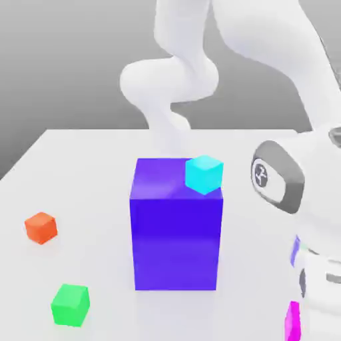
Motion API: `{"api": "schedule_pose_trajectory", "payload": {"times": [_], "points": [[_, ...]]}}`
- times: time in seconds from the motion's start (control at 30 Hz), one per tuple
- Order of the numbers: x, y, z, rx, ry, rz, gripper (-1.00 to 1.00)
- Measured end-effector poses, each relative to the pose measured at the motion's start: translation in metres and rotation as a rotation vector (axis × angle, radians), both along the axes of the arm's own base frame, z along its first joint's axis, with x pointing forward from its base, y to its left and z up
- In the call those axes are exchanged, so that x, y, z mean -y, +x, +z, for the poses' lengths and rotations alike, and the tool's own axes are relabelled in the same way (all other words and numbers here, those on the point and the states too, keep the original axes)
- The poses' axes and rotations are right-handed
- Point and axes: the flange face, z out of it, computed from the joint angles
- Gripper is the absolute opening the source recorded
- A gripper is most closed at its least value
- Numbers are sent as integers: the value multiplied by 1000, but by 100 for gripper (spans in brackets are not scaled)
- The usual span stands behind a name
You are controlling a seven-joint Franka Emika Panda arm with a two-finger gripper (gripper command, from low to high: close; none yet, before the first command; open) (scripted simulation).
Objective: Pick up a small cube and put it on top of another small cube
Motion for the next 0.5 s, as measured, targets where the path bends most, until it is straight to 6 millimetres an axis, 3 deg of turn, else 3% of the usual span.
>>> {"api": "schedule_pose_trajectory", "payload": {"times": [0.1,0.23,0.3,0.37,0.4,0.5], "points": [[76,-12,8,1,0,-131,-100],[177,-48,15,0,15,-327,-100],[227,-70,9,0,26,-429,-100],[278,-92,-14,1,39,-533,-100],[293,-100,-29,1,42,-565,100],[293,-100,-29,1,42,-565,100]]}}
